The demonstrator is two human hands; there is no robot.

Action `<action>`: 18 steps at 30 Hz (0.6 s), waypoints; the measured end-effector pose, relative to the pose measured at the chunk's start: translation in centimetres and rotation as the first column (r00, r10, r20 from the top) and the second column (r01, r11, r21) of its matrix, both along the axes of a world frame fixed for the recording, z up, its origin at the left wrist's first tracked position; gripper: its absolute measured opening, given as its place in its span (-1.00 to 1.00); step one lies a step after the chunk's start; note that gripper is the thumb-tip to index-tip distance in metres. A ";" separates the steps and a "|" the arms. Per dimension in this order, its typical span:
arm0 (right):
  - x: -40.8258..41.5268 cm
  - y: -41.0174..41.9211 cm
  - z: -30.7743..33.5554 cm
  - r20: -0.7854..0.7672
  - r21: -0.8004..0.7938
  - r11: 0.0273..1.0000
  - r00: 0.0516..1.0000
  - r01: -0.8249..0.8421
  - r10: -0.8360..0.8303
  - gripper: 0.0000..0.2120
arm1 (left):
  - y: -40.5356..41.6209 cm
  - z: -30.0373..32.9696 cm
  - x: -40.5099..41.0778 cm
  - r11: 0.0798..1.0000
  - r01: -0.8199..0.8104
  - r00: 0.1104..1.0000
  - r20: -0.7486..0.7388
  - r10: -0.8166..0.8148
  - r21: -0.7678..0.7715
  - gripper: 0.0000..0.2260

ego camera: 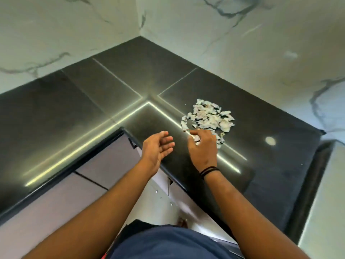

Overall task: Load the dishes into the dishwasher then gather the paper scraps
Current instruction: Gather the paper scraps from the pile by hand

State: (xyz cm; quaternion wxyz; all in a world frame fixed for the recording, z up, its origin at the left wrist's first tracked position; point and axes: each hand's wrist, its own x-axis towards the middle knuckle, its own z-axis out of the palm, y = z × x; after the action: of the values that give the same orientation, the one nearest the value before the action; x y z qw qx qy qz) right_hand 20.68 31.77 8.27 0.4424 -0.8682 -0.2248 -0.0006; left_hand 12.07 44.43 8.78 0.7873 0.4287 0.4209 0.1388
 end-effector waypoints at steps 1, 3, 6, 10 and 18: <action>1.1 -1.1 -0.5 0.032 -0.109 0.993 0.998 0.050 -0.046 -0.81 | 0.0 -0.3 1.2 0.999 0.021 0.999 -0.030 -0.020 0.030 -0.84; 2.3 -2.7 -1.0 -0.015 -0.342 0.939 0.999 0.036 -0.043 -0.63 | 0.1 -1.0 2.7 0.997 0.032 0.997 -0.070 -0.027 0.074 -0.88; 3.0 -3.1 -1.4 -0.087 -0.578 0.815 0.996 -0.026 -0.029 -0.41 | 0.6 -2.0 5.3 0.997 0.046 0.995 -0.086 -0.041 0.064 -0.80; 3.4 -1.2 -2.0 -0.030 -0.682 0.731 0.999 -0.037 0.022 -0.45 | 1.3 -2.6 8.9 0.992 0.121 0.989 -0.095 -0.116 0.046 -0.77; 6.0 2.6 -1.2 -0.005 -0.659 0.750 0.997 0.056 -0.079 -0.83 | 3.7 -2.6 11.7 0.918 0.395 0.907 -0.152 -0.393 -0.021 -0.83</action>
State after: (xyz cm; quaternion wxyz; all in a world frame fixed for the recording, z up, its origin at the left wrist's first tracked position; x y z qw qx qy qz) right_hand 26.72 34.33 7.04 0.1121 -0.9757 -0.1720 0.0765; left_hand 23.78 48.15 6.21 0.7622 0.5182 0.3842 -0.0542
